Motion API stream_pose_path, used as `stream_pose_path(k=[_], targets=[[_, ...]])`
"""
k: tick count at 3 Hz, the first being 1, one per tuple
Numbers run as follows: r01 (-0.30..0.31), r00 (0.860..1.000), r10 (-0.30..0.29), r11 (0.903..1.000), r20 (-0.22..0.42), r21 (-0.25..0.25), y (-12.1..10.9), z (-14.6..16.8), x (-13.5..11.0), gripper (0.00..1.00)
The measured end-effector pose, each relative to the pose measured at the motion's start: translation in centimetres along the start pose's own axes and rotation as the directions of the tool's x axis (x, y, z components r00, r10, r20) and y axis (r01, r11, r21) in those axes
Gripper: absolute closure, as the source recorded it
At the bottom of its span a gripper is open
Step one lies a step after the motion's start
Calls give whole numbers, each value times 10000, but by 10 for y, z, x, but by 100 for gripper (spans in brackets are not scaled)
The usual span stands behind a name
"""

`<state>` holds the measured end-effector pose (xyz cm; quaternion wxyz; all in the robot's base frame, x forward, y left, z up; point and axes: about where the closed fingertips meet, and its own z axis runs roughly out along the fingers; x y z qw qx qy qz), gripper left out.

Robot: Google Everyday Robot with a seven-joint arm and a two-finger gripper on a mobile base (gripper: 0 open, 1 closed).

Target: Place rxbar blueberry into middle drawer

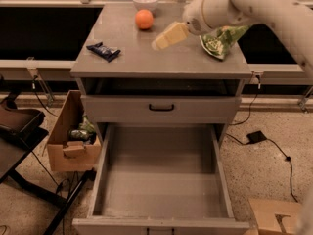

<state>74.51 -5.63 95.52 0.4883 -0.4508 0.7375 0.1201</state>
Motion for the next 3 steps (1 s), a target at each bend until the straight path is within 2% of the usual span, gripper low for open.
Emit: stream_pose_path(k=[1,2,3], targets=[[-216,9989,190,9980,-435,-592,14,55,-19,0],[-488,9926,390,9953,-1151,-835,26,105,-29,0],[-884,9843,725,9916,-1609,-939,32,147,-33,0]])
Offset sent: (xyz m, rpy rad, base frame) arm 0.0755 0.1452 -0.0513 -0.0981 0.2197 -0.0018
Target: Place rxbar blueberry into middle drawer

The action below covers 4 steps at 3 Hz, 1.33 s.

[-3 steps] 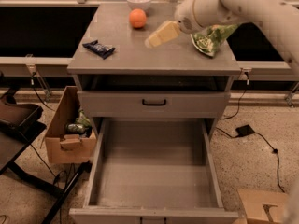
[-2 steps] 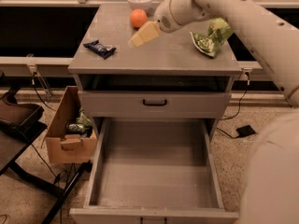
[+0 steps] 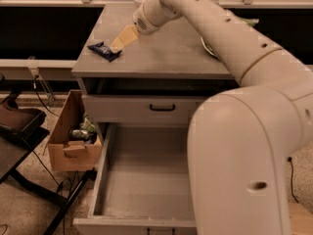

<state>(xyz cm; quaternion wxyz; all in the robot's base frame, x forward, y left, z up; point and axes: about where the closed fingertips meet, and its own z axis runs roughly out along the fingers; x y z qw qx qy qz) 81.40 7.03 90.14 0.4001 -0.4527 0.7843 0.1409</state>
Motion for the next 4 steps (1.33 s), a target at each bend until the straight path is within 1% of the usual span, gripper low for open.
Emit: stream_pose_path(k=[1,2,3,4], targets=[[-295,9995,293,9994,-142,-183,6,30,-10,0],[-370,9993,365,9984,-129,-428,19,46,-20,0],[-240,9988,219,9987,-448,-449,34,64,-25,0],[-178,9973,166,9997,-717,-158,30,78,-20,0]])
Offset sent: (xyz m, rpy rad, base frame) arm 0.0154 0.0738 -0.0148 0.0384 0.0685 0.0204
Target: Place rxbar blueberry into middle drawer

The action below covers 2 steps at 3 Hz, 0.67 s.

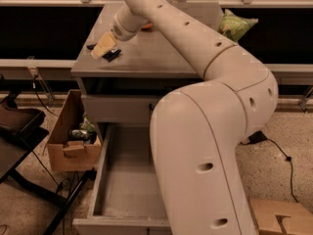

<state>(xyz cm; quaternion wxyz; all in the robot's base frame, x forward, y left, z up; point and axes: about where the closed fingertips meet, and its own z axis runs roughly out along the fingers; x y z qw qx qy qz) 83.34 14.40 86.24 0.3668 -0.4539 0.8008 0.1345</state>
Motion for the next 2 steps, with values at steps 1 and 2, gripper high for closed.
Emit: stream_pose_path(k=[1,2], targets=[[-443,9982,440,9990,-401,-64,-10,16,12,0],[-597,9971,587,9980,-495,-208,-10,21,12,0]])
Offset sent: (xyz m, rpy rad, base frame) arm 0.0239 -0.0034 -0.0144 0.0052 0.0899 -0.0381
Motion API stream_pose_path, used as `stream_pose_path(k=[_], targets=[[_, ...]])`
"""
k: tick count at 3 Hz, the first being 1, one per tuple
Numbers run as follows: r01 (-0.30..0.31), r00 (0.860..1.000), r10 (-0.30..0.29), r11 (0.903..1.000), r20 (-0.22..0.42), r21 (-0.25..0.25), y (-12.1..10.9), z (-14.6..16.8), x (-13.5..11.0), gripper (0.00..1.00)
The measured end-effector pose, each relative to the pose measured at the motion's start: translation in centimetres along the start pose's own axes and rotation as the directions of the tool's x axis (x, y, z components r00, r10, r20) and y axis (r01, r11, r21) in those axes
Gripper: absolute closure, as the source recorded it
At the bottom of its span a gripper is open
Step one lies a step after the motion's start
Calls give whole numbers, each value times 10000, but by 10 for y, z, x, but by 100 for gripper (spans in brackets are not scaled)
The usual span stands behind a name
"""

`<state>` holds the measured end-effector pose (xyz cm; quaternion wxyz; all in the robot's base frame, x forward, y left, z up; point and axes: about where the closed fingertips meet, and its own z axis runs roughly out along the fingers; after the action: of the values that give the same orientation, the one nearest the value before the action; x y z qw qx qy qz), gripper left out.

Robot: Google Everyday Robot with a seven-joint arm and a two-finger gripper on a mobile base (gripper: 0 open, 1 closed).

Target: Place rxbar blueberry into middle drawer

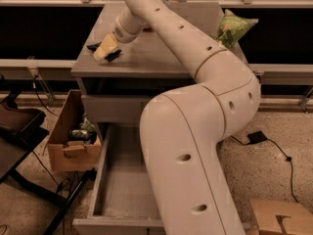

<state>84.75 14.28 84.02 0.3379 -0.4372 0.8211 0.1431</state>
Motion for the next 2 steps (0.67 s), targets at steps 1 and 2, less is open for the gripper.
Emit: stream_pose_path(k=[1,2], targets=[[-117,9997,116,9999,-212,-73,2,5,3,0],[-175,9979,166,9997,-634,-140,10,15,9,0]])
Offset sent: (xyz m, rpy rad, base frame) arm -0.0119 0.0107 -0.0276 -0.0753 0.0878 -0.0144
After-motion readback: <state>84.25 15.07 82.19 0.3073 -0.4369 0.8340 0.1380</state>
